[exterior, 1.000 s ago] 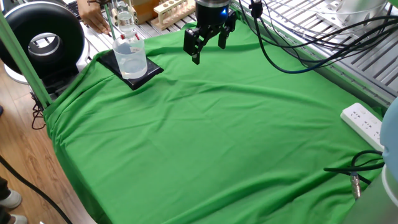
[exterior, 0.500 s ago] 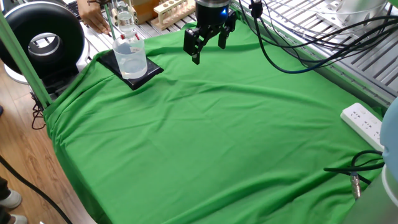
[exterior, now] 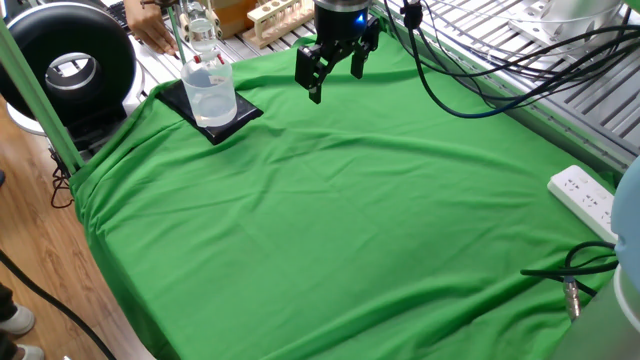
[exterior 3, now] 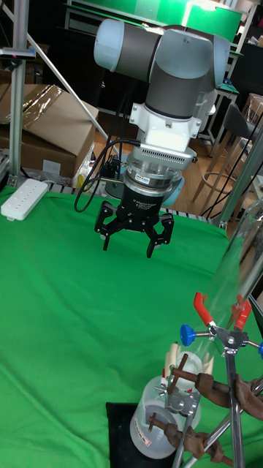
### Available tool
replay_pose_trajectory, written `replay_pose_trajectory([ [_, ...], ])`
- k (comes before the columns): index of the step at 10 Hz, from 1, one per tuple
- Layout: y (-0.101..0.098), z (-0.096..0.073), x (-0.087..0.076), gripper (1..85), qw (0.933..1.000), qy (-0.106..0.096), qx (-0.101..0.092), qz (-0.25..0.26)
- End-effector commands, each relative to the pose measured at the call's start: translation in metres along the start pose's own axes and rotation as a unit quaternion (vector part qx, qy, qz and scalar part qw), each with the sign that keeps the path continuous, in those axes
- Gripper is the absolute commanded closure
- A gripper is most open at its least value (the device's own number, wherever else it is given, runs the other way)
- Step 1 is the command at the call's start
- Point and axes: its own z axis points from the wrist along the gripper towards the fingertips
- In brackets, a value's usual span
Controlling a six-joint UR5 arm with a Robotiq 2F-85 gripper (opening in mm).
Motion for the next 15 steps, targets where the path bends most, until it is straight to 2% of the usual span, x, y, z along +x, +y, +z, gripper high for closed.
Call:
replay_pose_trajectory([
  [1,0.014,-0.007,-0.059,84.3,0.9932,-0.115,-0.019,0.006],
  [12,0.010,-0.002,-0.065,84.3,0.9928,-0.119,-0.007,0.000],
  [15,0.012,-0.005,-0.076,84.3,0.9898,-0.141,-0.006,-0.017],
])
